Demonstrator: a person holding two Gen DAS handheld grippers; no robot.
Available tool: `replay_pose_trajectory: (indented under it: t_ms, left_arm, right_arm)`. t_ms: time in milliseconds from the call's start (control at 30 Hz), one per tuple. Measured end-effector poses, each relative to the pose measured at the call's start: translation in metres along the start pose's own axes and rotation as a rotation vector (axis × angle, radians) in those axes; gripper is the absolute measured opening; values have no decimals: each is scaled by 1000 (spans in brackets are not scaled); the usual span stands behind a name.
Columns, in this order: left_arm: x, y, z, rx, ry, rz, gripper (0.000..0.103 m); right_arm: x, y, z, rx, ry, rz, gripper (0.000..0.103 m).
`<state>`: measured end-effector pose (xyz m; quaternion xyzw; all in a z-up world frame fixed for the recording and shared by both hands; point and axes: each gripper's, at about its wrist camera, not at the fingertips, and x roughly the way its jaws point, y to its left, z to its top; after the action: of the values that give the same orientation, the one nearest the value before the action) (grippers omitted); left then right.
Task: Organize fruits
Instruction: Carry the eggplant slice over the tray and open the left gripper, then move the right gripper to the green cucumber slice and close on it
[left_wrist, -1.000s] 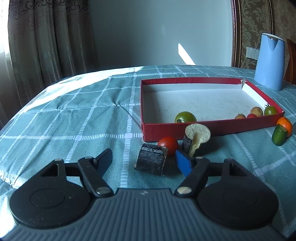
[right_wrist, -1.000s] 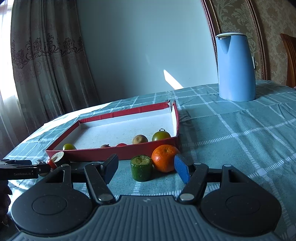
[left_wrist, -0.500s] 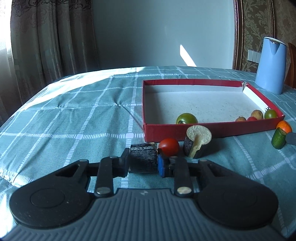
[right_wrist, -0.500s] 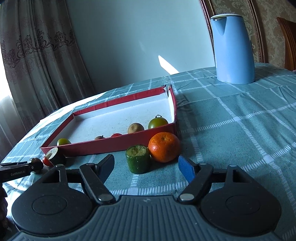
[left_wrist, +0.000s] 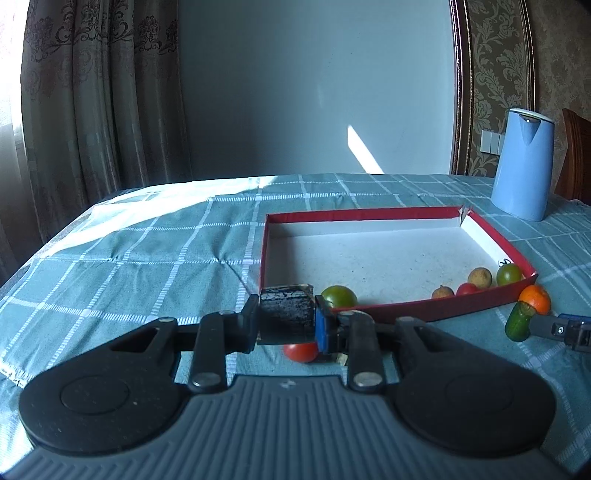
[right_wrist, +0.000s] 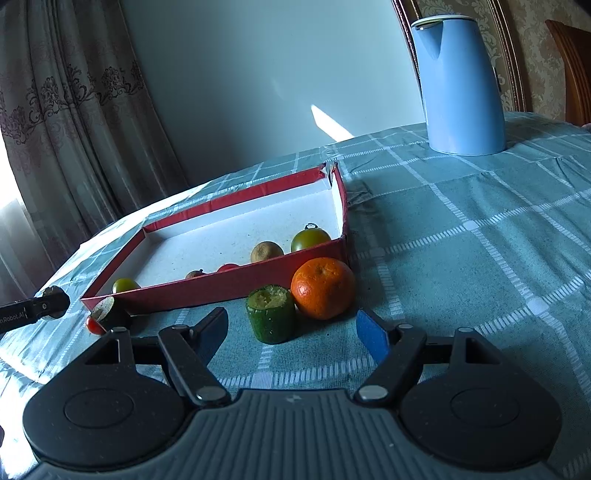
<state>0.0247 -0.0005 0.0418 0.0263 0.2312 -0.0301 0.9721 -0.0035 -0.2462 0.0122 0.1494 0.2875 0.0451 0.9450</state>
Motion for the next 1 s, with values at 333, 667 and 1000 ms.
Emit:
replay_pose_trajectory:
  t_ms: [333, 667, 1000]
  left_arm:
    - [34, -47, 26, 5, 9, -48, 27]
    - [72, -75, 22, 28, 63, -67, 30]
    - [54, -68, 20, 16, 25, -56, 42]
  right_arm:
    - [0, -4, 0, 23, 3, 21, 77]
    - [1, -7, 1, 43, 7, 42, 77]
    - [1, -9, 1, 53, 9, 50, 77]
